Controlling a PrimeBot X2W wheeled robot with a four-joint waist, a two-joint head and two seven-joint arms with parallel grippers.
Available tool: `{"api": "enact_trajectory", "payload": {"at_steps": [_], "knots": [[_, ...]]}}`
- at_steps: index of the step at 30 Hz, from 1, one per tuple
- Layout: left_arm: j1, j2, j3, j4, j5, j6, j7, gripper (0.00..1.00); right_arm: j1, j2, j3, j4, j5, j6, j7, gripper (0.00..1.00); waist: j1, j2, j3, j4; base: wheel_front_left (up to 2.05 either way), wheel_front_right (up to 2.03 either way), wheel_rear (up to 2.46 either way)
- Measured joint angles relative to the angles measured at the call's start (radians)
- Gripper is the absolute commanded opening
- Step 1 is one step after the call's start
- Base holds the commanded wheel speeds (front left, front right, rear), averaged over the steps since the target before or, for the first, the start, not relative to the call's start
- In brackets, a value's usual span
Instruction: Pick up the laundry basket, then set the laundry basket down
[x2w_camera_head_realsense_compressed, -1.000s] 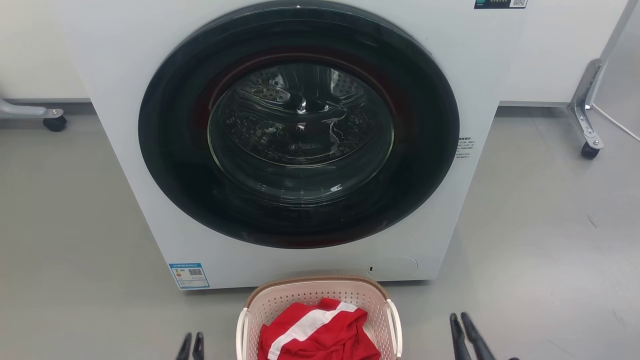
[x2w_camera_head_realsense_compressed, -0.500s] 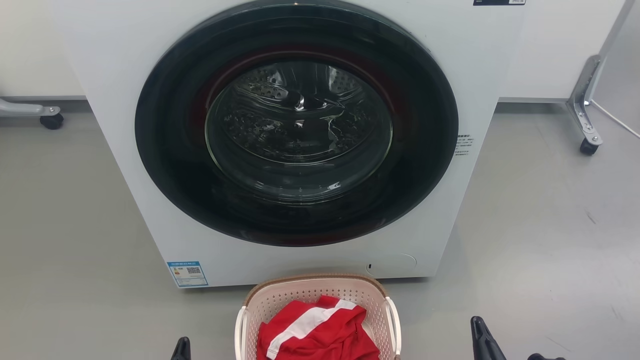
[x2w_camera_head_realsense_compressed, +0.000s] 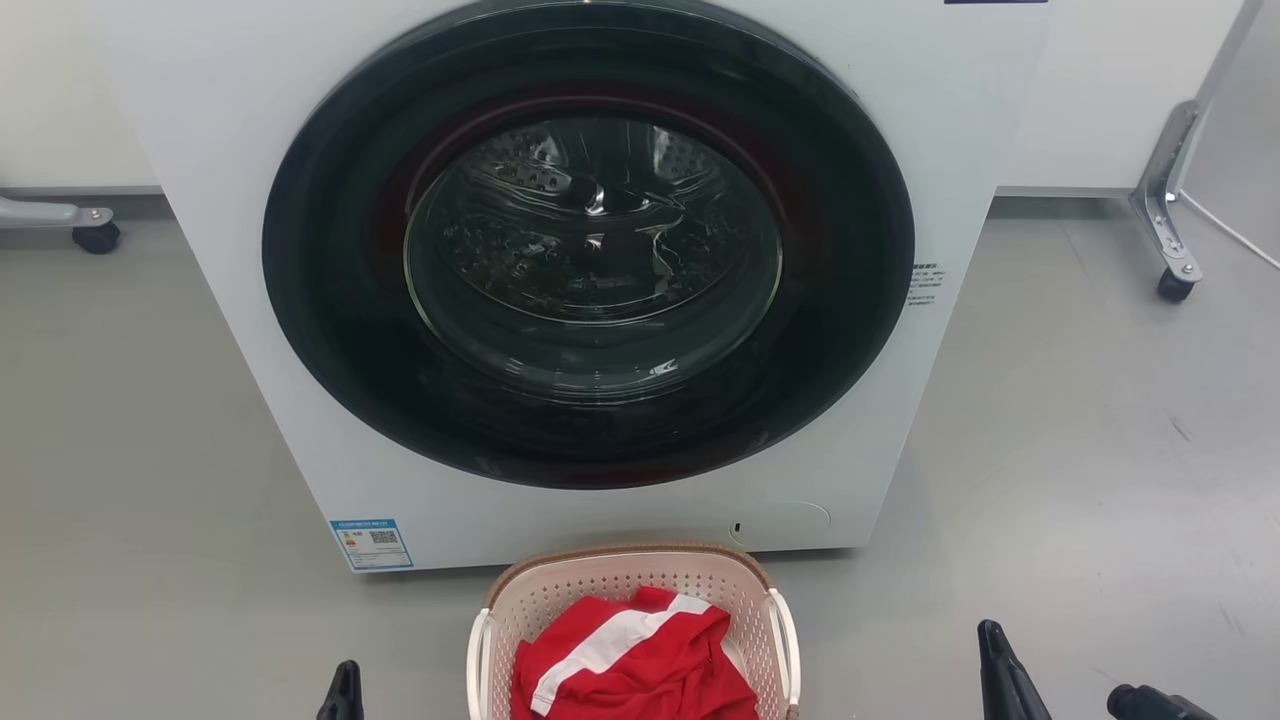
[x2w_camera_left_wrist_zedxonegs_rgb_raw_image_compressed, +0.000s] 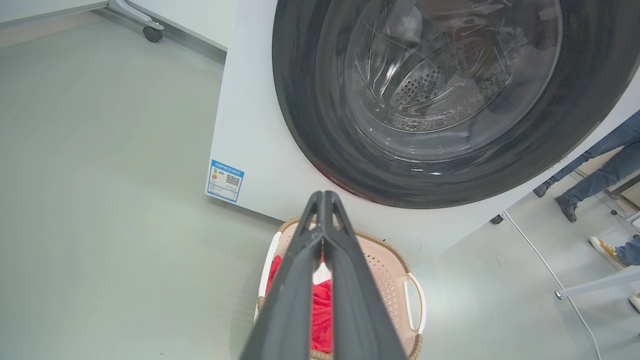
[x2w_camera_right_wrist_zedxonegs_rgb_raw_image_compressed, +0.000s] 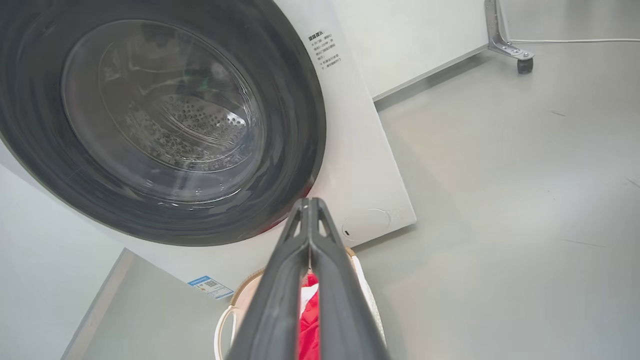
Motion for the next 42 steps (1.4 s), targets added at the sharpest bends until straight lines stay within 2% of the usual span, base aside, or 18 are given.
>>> {"api": "enact_trajectory", "payload": {"at_steps": [42], "knots": [[-0.123,-0.036,0.138,0.063,-0.560,-0.109,0.153,0.00,-0.112,0.005,-0.198,0.100,0.611,0.106,0.157,0.00,0.0000,0.0000,0.025,-0.014,0.00,0.00,0.00]]}}
